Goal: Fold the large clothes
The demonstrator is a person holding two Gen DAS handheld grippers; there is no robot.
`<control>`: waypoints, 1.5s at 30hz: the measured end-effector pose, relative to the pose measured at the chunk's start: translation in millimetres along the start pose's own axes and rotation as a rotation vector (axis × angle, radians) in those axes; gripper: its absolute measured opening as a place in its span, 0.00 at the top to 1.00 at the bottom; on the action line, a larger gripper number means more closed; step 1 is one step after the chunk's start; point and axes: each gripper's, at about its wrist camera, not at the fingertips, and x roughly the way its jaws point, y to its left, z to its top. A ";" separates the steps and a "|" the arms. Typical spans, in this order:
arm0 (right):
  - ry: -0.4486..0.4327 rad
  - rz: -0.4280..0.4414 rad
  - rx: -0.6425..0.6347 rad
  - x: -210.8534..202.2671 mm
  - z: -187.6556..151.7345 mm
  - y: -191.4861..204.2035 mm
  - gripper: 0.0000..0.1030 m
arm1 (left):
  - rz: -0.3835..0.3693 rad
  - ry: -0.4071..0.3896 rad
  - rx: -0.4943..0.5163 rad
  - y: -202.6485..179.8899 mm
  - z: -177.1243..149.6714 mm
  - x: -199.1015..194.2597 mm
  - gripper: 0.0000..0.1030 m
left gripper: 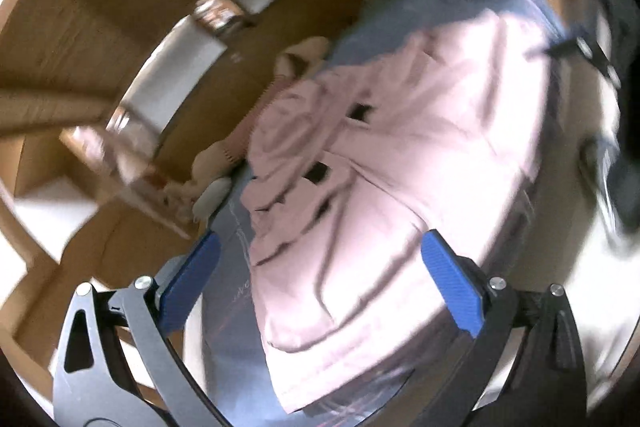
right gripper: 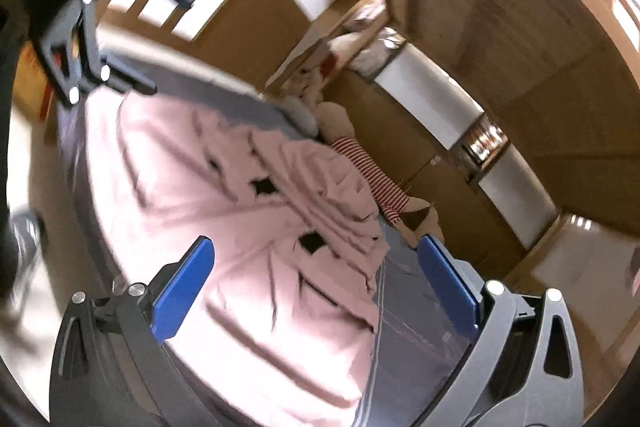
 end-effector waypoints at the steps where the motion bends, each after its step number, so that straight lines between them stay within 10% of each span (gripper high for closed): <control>1: 0.010 -0.009 -0.047 -0.5 -5.9 9.2 0.01 | -0.012 0.007 0.058 -11.3 -5.0 0.9 0.02; 8: 0.062 0.004 -0.316 -3.9 -43.6 67.3 0.01 | -0.007 0.078 0.266 -51.6 -27.8 22.0 0.02; 22: 0.266 -0.146 -0.599 40.4 -108.9 111.7 0.01 | -0.012 0.133 0.334 -58.0 -37.7 36.4 0.02; 45: 0.377 -0.348 -0.642 76.0 -140.9 82.3 0.01 | -0.011 0.162 0.366 -58.9 -42.8 45.6 0.02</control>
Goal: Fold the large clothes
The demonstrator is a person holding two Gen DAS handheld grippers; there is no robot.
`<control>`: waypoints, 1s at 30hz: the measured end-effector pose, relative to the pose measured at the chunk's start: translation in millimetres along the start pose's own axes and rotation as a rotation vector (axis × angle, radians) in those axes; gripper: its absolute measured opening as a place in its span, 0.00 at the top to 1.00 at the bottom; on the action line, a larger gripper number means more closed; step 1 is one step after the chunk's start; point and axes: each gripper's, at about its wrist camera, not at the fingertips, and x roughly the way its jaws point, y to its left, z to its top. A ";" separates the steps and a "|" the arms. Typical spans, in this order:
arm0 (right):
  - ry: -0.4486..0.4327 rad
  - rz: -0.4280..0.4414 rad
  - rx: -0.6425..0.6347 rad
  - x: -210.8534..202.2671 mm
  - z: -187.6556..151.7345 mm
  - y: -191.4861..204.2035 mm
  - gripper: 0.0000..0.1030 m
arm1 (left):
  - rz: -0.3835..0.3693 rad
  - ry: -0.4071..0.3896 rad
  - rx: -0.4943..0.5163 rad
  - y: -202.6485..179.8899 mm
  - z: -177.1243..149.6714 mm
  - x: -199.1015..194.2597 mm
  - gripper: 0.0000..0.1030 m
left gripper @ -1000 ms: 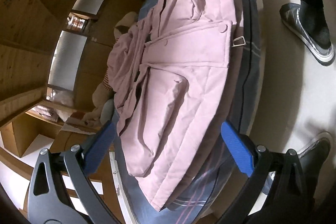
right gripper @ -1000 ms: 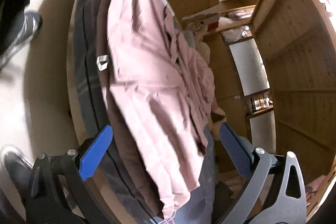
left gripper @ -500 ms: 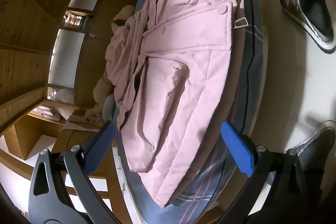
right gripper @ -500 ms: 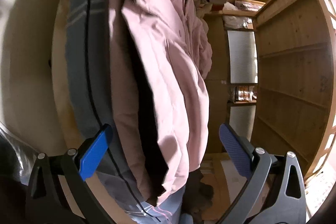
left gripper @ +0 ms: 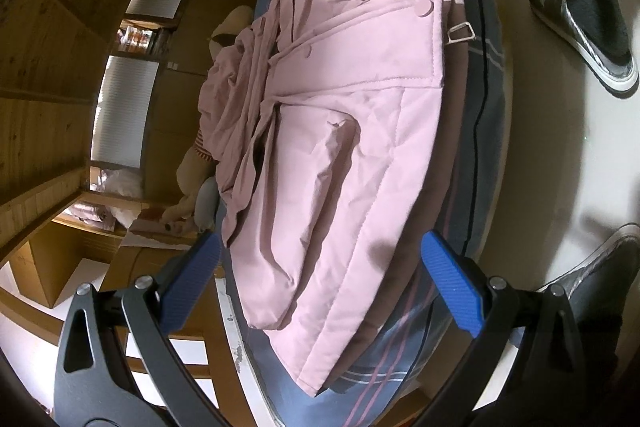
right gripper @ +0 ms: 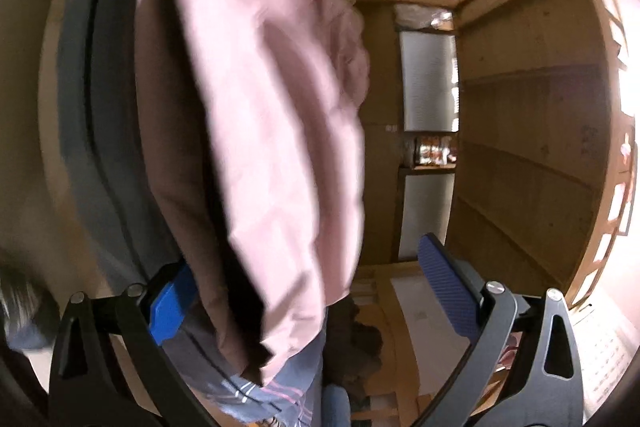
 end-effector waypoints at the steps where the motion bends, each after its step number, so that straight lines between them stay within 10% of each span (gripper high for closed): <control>1: 0.000 -0.016 0.019 2.1 0.2 -4.2 0.01 | -0.001 -0.002 0.001 -1.0 -0.1 -0.3 0.02; 17: -0.003 -0.047 0.164 20.4 7.9 -59.0 0.01 | 0.056 -0.118 0.136 -45.9 -50.8 16.5 0.02; 30: 0.013 -0.030 0.171 22.8 7.8 -56.2 0.01 | 0.239 -0.090 0.222 -50.9 -70.0 39.5 0.02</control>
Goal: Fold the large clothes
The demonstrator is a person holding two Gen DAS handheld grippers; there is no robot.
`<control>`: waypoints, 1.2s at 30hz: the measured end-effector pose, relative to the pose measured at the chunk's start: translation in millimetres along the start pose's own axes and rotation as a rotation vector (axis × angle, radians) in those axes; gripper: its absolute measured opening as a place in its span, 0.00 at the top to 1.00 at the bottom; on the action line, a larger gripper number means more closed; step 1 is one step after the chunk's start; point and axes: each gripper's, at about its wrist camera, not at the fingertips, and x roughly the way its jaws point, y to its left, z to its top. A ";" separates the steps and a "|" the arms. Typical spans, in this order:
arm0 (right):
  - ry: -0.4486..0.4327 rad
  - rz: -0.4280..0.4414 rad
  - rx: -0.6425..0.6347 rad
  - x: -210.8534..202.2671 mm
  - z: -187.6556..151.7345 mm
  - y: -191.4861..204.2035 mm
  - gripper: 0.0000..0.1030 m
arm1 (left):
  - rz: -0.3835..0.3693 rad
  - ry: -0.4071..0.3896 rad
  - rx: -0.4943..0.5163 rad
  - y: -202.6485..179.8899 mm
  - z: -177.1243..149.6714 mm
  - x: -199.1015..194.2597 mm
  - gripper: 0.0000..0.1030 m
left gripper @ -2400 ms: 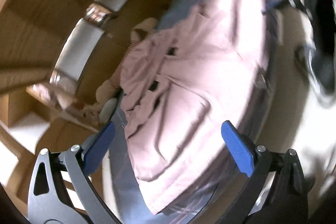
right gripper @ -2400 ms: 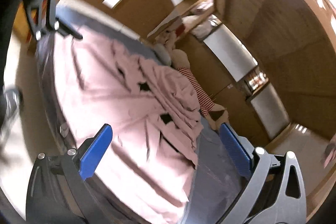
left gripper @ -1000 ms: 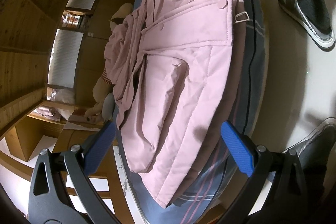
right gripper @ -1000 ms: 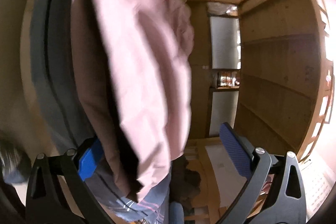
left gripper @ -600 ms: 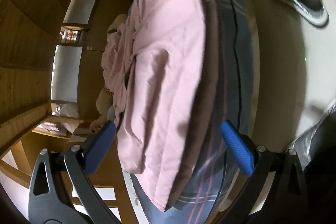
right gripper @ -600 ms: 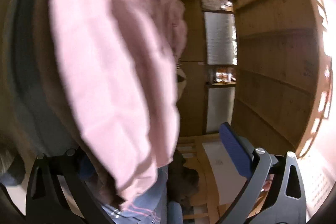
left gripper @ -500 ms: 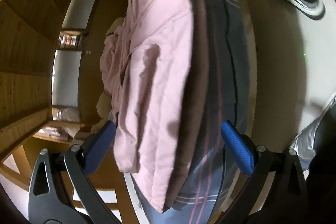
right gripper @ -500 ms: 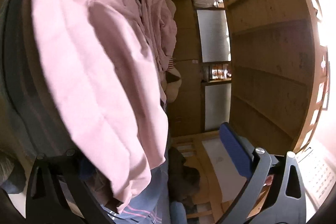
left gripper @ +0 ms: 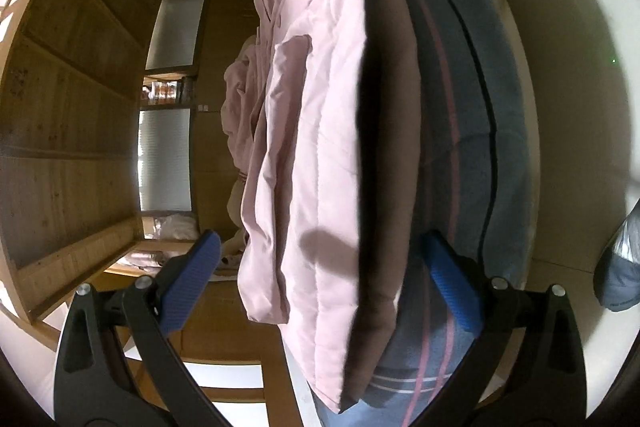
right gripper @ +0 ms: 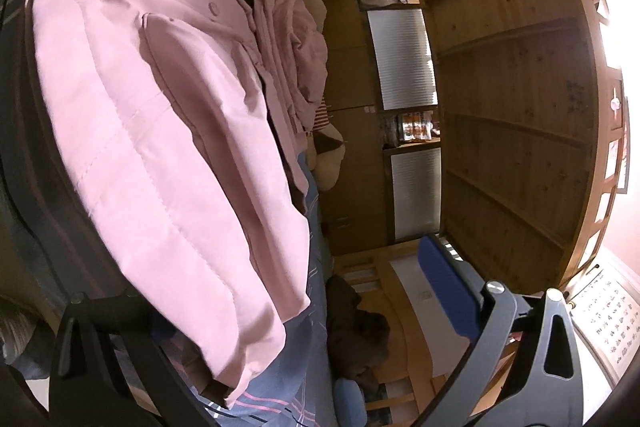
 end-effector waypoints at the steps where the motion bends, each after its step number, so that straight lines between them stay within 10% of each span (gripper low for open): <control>1: 0.001 0.001 0.001 0.7 0.8 -0.5 0.01 | 0.004 -0.004 -0.001 1.4 0.2 -2.7 0.02; 15: 0.009 0.008 0.010 2.1 1.5 0.7 0.01 | 0.011 0.133 -0.130 25.7 -9.9 14.5 0.02; 28: 0.031 0.031 0.030 10.8 2.5 6.3 0.01 | 0.047 0.070 -0.243 52.1 1.4 34.5 0.03; 36: 0.025 0.091 -0.010 12.9 2.1 13.5 0.15 | -0.106 0.062 -0.346 64.4 2.6 39.3 0.35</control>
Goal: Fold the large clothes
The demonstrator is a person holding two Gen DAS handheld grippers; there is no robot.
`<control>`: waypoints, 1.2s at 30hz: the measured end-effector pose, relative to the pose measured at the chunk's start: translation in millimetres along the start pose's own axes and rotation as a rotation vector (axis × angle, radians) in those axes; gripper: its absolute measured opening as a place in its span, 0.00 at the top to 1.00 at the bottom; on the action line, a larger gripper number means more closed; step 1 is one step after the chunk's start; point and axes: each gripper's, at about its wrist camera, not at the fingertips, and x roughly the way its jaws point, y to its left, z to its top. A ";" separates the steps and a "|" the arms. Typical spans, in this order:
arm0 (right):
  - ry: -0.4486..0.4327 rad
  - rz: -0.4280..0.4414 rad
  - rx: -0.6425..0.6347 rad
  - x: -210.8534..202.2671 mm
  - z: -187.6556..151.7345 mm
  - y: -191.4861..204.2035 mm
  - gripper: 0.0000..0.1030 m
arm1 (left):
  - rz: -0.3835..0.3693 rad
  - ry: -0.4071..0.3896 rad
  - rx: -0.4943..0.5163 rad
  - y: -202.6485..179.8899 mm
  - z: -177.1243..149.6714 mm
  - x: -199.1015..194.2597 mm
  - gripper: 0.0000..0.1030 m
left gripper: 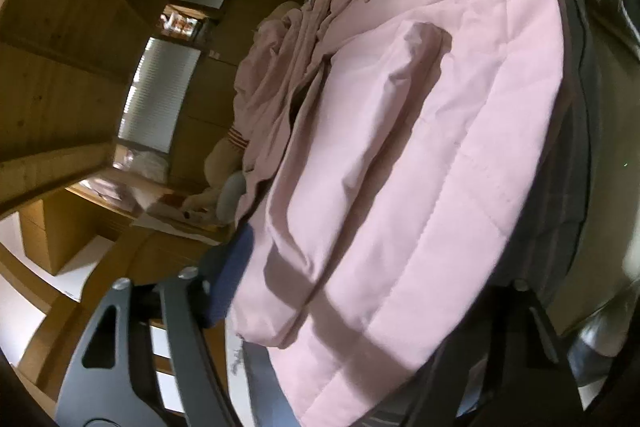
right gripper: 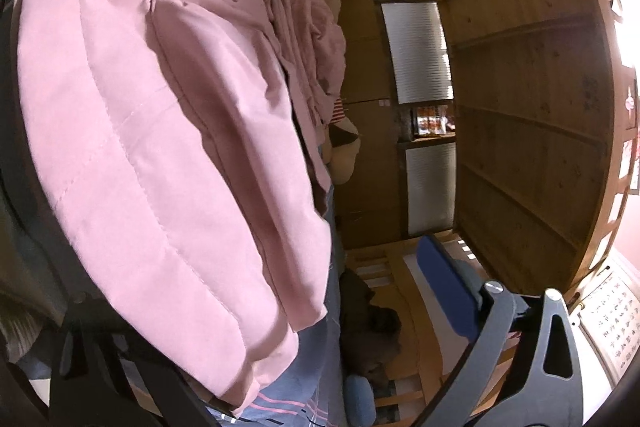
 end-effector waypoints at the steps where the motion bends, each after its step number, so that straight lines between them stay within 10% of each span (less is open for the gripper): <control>1: -0.008 0.030 0.007 -0.8 0.4 -1.4 0.27 | -0.008 0.001 -0.005 0.6 0.5 -0.6 0.38; 13: 0.023 0.214 0.105 0.3 8.3 -15.8 0.76 | -0.122 0.108 -0.196 38.9 17.9 1.8 0.55; 22: 0.037 0.306 0.230 3.8 11.8 -37.6 0.87 | -0.172 0.081 -0.331 58.1 20.5 -4.8 0.85; 36: -0.005 0.340 0.383 3.7 17.3 -73.8 0.93 | -0.182 0.076 -0.431 69.6 21.1 -7.8 0.90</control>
